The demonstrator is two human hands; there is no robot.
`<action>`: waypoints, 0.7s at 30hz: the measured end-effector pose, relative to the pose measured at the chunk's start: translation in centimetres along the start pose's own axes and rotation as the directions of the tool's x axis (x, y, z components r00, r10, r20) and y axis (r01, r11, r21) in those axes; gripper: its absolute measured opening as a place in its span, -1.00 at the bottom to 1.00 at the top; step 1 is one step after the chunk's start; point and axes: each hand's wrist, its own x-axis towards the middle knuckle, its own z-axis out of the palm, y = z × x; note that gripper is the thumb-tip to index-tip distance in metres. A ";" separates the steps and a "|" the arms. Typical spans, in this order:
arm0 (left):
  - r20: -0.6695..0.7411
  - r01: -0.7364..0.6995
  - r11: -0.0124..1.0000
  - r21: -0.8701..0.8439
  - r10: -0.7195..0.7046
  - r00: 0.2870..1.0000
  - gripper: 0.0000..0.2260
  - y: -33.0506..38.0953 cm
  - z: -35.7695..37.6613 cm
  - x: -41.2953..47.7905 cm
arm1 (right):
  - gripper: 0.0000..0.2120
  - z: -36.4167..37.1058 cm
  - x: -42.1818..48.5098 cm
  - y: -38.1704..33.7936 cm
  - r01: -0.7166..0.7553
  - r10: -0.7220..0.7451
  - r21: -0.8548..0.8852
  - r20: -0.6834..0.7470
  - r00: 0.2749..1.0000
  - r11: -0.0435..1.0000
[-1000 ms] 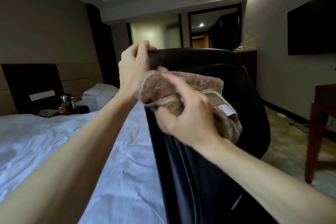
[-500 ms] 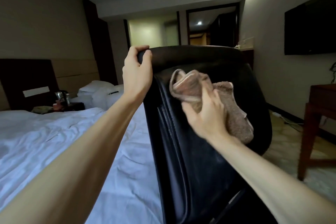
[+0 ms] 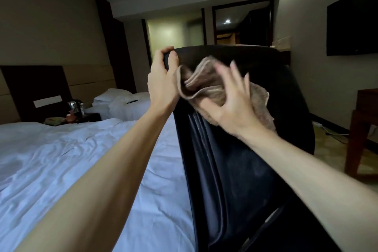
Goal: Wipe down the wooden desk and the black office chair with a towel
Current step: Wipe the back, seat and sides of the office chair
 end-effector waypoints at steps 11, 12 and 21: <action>0.060 -0.041 0.998 0.055 0.038 0.997 -0.73 -1.2 -0.3 0.5 | -0.42 1.5 -11.8 1.4 0.391 -0.393 -0.188 0.029 0.919 0.901; 0.065 -0.037 0.998 0.046 0.034 0.997 -0.73 -1.2 -0.3 0.5 | -0.47 1.4 -13.1 1.9 0.422 -0.424 -0.204 0.037 0.905 0.883; 0.145 -0.009 0.999 -0.047 0.015 0.989 -0.55 -2.6 -0.4 -4.4 | -0.53 -5.2 -9.6 3.6 0.604 -0.615 -0.374 0.105 0.782 0.704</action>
